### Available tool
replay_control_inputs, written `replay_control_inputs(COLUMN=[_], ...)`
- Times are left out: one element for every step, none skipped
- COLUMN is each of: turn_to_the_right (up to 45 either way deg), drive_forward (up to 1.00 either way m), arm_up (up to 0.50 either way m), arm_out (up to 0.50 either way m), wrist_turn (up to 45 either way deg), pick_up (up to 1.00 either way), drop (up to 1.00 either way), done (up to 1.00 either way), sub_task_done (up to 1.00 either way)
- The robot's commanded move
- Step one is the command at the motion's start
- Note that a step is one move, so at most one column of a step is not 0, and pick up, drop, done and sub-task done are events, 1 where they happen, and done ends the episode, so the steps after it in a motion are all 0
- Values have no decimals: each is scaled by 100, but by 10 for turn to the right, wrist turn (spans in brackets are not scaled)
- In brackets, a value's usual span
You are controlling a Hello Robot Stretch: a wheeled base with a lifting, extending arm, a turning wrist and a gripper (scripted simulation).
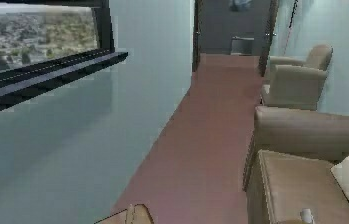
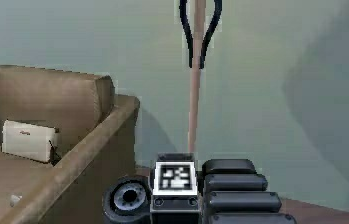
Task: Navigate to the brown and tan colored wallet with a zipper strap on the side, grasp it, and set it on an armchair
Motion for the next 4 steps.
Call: replay_control_inputs(turn_to_the_right=[0, 150, 0, -450], drive_forward=[40, 0, 70, 0], arm_up=[0, 0, 0, 0], arm_out=[0, 0, 0, 0], wrist_turn=[0, 0, 0, 0], pick_up=[0, 0, 0, 0], drop=[0, 0, 0, 0], done=[0, 0, 0, 0], sub_task_done=[0, 0, 0, 0])
